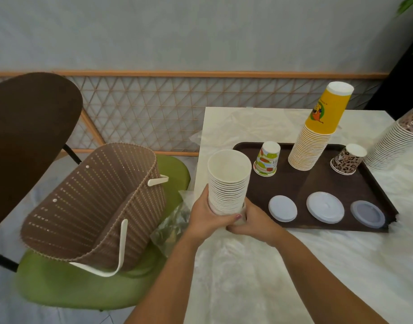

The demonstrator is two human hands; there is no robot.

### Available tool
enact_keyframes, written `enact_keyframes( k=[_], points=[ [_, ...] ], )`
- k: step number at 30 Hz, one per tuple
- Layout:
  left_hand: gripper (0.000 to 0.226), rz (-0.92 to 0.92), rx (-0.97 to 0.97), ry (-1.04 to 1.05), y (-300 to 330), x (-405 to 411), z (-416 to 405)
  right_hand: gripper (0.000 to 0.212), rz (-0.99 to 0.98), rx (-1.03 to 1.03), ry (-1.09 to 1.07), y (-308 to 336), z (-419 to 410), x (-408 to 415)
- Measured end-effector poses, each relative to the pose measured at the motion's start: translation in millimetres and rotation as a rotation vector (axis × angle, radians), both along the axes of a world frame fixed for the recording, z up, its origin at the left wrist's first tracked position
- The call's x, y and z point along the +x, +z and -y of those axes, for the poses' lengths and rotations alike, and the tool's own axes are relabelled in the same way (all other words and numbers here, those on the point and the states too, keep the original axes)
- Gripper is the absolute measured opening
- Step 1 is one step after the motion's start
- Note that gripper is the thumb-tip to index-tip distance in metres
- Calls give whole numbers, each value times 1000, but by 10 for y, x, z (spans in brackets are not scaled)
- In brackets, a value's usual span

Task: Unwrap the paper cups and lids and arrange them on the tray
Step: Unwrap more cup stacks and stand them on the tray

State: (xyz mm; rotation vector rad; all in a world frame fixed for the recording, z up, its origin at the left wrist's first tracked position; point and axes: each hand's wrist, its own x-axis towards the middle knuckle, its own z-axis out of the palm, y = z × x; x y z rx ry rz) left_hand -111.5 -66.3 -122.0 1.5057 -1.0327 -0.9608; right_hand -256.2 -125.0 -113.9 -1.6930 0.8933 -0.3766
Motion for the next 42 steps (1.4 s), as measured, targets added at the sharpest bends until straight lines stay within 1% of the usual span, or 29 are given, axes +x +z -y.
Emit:
enact_keyframes(
  k=[2, 4, 5, 6, 9, 11, 14, 15, 17, 19, 22, 24, 25, 27, 29, 31, 33, 35, 38, 40, 41, 42],
  points=[
    [88, -2, 15, 18, -52, -1, 5, 73, 88, 91, 65, 117, 35, -90],
    [90, 23, 36, 17, -95, 0, 12, 75, 175, 179, 82, 232, 59, -136],
    [90, 34, 50, 18, -124, 0, 12, 75, 186, 193, 88, 277, 68, -138],
    [90, 42, 64, 19, -154, -2, 10, 73, 173, 172, 87, 314, 71, -116],
    [91, 110, 102, 21, -240, -23, 9, 69, 62, -10, -15, 313, 50, 7],
    [89, 153, 107, 17, -277, -40, 29, 71, 22, -93, -59, 265, 24, 76],
    [85, 164, 107, 3, -310, -50, 43, 75, 9, -160, -114, 212, 24, 122],
    [85, 155, 110, -2, -328, -53, 38, 75, 24, -178, -138, 232, 33, 129],
    [86, 66, 134, 13, -368, -66, 24, 75, 75, -201, -187, 303, 73, 142],
    [71, 42, 155, 35, -394, -82, 20, 73, 137, -232, -226, 421, 139, 167],
    [49, 108, 119, 35, -337, -88, 17, 70, 257, -253, -315, 592, 288, 226],
    [44, 140, 98, 11, -340, -84, 2, 74, 330, -276, -392, 646, 404, 300],
    [43, 131, 82, 20, -345, -92, -8, 75, 337, -291, -418, 648, 457, 349],
    [38, 139, 56, 49, -359, -103, -26, 79, 313, -292, -430, 580, 549, 448],
    [33, 88, 57, 59, -352, -114, -29, 74, 255, -268, -401, 438, 597, 531],
    [32, 82, 54, 73, -358, -113, -14, 73, 182, -246, -365, 306, 583, 582],
    [32, 114, 61, 85, -408, -100, 3, 73, 131, -234, -346, 206, 550, 609],
    [33, 149, 71, 97, -407, -103, 13, 71, 122, -231, -340, 173, 524, 632],
    [35, 189, 63, 166, -425, -108, 39, 72, 84, -225, -323, 185, 519, 657],
    [32, 126, 74, 206, -372, -113, 45, 80, 79, -205, -290, 178, 507, 627],
    [30, 78, 83, 214, -331, -110, 49, 90, 78, -175, -289, 169, 495, 594],
    [27, 34, 86, 220, -274, -110, 46, 105, 68, -132, -303, 174, 468, 545]
  ],
)
